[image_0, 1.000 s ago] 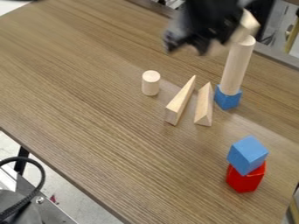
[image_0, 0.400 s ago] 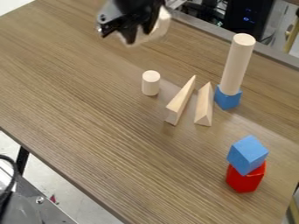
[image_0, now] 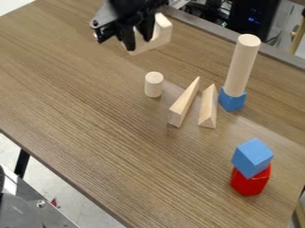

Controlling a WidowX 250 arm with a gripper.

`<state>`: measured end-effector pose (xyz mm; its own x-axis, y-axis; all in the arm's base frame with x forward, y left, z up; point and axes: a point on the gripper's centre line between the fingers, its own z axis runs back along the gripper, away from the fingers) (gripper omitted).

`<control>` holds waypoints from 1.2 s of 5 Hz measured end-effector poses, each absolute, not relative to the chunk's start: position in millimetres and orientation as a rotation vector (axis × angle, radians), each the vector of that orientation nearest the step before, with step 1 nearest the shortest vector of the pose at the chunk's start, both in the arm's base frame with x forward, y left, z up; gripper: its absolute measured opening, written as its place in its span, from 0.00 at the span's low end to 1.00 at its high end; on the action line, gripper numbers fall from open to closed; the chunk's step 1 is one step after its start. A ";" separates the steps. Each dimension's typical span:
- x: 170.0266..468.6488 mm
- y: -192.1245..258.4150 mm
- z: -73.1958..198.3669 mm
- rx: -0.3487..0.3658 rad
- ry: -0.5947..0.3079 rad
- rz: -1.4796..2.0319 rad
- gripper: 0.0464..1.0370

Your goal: Picked the an arch from right side to the left side on the cylinder

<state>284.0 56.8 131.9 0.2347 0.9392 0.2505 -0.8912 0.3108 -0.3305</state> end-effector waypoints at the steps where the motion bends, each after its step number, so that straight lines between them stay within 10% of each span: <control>1: 295.8 61.2 130.9 -0.118 -0.410 1.203 0.27; 4: 318.7 61.7 110.9 -0.007 -0.211 0.796 0.27; 6: 317.2 49.1 98.8 -0.104 -0.089 0.553 0.27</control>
<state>317.2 49.1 98.8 0.8474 0.5280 0.0566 -0.5189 0.8460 -0.1226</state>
